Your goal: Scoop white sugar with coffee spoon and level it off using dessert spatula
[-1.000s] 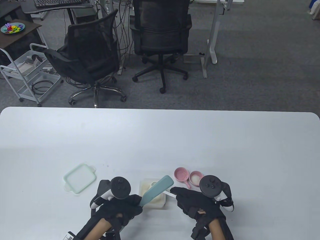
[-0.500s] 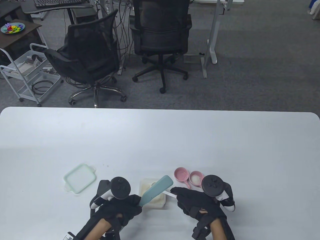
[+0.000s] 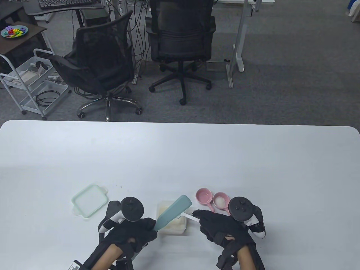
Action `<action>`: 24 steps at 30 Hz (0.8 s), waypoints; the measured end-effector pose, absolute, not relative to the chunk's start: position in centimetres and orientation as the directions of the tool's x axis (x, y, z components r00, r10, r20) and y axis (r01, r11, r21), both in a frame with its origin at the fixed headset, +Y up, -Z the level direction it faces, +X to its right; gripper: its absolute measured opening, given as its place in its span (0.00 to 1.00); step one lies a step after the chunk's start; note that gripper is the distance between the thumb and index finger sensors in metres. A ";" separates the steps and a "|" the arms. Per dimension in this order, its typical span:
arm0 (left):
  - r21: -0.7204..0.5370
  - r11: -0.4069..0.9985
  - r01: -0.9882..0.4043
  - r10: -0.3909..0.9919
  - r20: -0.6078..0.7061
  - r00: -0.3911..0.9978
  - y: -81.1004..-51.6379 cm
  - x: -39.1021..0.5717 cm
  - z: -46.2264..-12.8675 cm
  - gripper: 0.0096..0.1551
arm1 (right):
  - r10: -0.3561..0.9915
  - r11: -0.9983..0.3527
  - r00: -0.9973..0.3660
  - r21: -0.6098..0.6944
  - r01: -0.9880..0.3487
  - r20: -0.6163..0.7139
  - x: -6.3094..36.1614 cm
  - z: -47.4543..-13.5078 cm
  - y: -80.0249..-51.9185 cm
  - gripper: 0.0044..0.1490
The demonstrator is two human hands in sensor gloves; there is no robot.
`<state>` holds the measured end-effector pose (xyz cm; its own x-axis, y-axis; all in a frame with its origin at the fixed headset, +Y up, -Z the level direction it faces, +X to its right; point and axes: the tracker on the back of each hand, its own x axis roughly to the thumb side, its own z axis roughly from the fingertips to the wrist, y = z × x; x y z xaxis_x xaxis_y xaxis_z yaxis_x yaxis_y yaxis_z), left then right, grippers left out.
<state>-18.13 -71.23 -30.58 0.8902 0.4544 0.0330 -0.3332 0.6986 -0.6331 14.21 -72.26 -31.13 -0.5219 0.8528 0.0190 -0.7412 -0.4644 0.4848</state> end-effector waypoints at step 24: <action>-0.568 0.778 -0.269 0.334 0.012 0.942 -70.9 -19.1 -31.0 0.29 | 0.847 -0.468 -0.532 0.483 -0.740 0.007 14.4 -31.1 -72.3 0.30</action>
